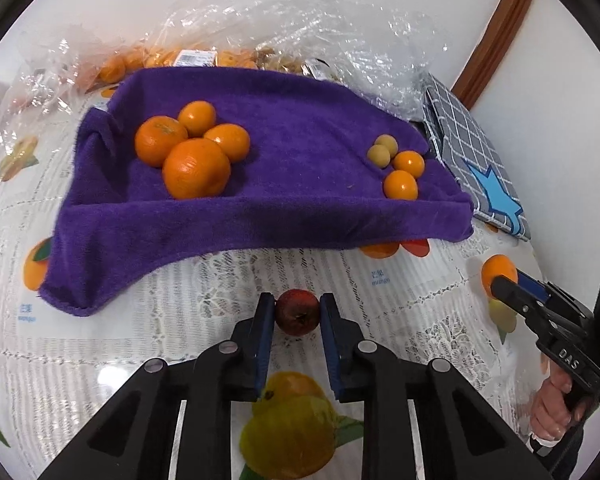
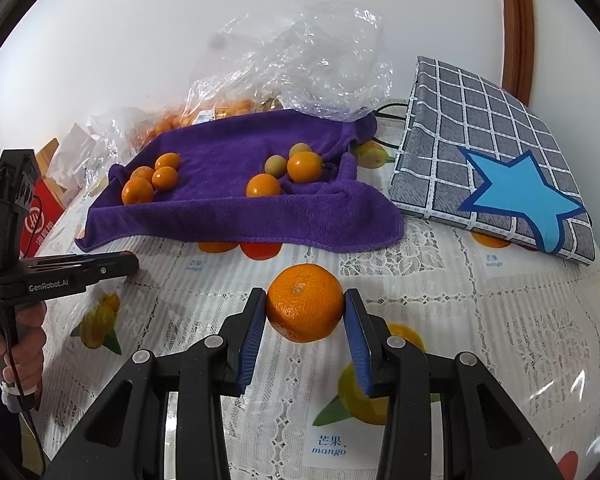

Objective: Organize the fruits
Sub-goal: 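Grasp an orange with right tool while left tool grasps the small red fruit, then lift both held fruits and carry them over the purple towel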

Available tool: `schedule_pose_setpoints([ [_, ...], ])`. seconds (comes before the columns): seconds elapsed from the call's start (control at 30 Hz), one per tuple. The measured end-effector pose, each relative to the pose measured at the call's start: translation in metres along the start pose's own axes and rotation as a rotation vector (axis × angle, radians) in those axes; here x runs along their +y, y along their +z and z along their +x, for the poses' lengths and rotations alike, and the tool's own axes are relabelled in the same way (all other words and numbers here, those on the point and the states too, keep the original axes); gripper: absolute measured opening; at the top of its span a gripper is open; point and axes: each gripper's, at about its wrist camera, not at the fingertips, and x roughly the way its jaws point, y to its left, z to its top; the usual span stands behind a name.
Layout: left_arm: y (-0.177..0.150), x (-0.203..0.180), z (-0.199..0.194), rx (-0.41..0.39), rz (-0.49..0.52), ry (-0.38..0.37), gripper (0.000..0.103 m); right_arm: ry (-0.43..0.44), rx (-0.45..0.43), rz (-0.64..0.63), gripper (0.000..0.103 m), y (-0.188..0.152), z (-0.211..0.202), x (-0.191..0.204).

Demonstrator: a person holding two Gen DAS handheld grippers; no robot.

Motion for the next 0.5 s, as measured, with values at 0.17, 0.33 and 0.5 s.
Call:
schedule_pose_setpoints([
  [0.17,0.016,0.015,-0.023,-0.038,-0.022,0.022,0.022,-0.006,-0.013,0.008,0.039,0.014,-0.004,0.0],
  [0.33,0.03,0.031,-0.041,-0.078,-0.071,0.034,0.022,-0.009,-0.035,0.007,0.039,0.029,-0.008,0.001],
  [0.5,0.038,0.037,-0.05,-0.081,-0.096,0.042,0.022,-0.018,-0.046,-0.003,0.039,0.045,-0.014,0.003],
])
